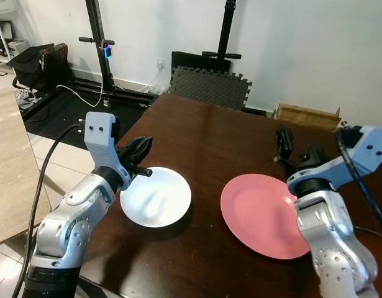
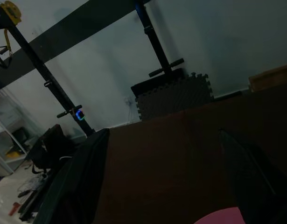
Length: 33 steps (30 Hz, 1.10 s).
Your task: Setting the table
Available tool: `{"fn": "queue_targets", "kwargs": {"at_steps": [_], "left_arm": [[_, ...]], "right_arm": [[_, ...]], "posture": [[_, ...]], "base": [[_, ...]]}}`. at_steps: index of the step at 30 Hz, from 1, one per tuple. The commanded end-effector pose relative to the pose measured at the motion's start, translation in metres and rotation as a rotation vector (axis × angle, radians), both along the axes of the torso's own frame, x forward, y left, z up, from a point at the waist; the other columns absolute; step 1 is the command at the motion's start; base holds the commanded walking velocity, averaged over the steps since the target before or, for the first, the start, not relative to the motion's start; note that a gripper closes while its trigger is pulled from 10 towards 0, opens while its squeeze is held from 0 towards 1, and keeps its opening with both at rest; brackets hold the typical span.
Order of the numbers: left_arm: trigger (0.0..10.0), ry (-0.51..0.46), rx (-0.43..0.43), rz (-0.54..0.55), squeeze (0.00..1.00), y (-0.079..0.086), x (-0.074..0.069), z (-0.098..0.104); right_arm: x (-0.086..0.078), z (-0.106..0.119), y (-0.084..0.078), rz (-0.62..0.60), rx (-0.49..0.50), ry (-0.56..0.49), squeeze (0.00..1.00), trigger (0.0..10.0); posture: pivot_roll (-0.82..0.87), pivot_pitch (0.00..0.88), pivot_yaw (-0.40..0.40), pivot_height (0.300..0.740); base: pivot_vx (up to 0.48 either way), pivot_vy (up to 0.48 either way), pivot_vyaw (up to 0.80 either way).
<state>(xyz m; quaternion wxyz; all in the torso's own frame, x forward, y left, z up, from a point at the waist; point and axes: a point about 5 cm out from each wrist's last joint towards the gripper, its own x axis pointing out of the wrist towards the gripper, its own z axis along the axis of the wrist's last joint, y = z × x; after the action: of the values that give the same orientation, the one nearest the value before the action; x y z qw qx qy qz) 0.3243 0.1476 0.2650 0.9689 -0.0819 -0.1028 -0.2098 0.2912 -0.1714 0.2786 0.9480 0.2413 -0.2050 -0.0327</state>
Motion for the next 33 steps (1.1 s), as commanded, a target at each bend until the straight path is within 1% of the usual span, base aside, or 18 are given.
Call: {"fn": "queue_targets", "kwargs": {"at_steps": [1,5,12,14,27,31,33], "left_arm": [[10.0,-0.001,0.002,0.013,0.00,0.001,-0.002,-0.002],[10.0,0.003,0.005,0.023,0.00,0.002,0.001,-0.002],[10.0,0.003,0.000,0.027,0.00,0.002,0.002,-0.001],[10.0,0.002,0.001,0.028,0.00,0.002,0.002,-0.001],[10.0,0.000,0.002,0.031,0.00,0.003,0.002,-0.001],[10.0,0.004,0.000,0.032,0.00,0.002,0.003,-0.001],[10.0,0.004,-0.003,0.032,0.00,0.002,0.003,-0.001]], "right_arm": [[0.000,0.000,-0.004,-0.017,0.011,-0.008,0.00,10.0],[0.001,-0.003,-0.008,-0.039,0.013,-0.005,0.00,10.0],[0.001,-0.006,-0.011,-0.062,-0.003,0.009,0.00,10.0],[0.002,-0.007,-0.011,-0.065,-0.009,0.013,0.00,10.0],[0.004,-0.010,-0.012,-0.070,-0.017,0.031,0.00,10.0],[0.005,-0.010,-0.013,-0.071,0.006,0.028,0.00,10.0],[0.005,-0.011,-0.013,-0.070,0.001,0.035,0.00,10.0]], "posture": [[0.05,0.087,-0.001,0.740],[0.04,0.089,0.006,0.740],[0.04,0.090,0.008,0.740],[0.05,0.091,0.008,0.740],[0.05,0.092,0.005,0.740],[0.05,0.089,0.006,0.740],[0.04,0.087,0.005,0.740]], "base": [[0.000,0.000,0.00],[0.000,0.139,0.00],[0.000,0.458,0.00],[0.000,0.458,0.48],[0.000,0.454,0.79],[0.000,0.442,0.51],[0.000,0.442,0.00]]}}
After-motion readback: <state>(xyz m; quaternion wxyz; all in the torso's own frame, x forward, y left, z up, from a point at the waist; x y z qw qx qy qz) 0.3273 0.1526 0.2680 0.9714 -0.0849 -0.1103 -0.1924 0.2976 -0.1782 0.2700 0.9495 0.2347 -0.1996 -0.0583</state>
